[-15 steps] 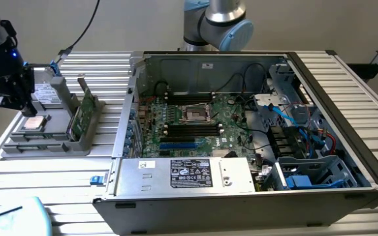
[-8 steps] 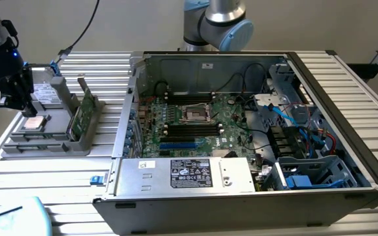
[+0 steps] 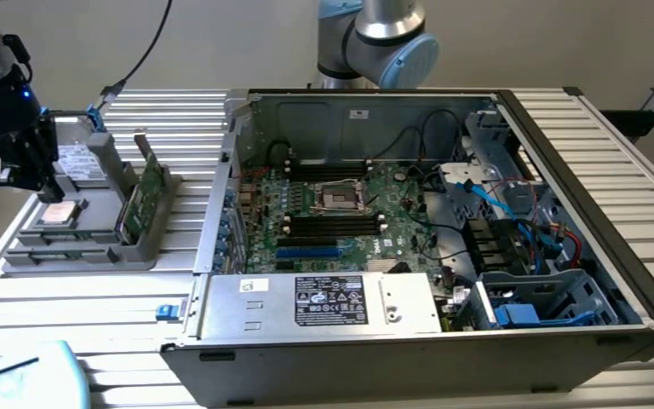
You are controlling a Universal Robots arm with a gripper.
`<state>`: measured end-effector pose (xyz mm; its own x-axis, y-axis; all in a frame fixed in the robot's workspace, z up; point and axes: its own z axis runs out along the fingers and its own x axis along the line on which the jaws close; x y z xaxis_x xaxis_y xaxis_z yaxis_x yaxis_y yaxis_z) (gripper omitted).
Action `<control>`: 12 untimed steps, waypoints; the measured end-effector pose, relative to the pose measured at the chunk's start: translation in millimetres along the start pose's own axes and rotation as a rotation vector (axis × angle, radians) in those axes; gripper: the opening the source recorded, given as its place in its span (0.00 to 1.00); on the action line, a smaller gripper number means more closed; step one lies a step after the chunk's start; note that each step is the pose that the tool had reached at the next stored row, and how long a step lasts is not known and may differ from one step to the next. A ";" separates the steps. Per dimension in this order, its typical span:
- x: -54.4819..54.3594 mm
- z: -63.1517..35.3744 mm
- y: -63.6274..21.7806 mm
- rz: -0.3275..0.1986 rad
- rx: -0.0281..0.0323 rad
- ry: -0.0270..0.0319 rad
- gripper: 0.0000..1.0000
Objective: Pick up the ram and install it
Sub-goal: 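Pick up the ram and move it above insertion slot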
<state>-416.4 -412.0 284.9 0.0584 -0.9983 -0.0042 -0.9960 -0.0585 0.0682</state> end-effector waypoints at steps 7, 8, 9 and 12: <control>0.0 0.0 0.0 0.000 0.0000 0.0000 0.24; 0.0 0.0 0.0 0.000 0.0000 0.0000 0.24; 0.0 0.0 0.0 0.000 0.0000 0.0000 0.31; 0.0 0.2 0.2 0.000 -0.0002 0.0001 0.43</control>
<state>-416.5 -412.0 284.7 0.0584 -0.9983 -0.0041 -0.9959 -0.0585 0.0683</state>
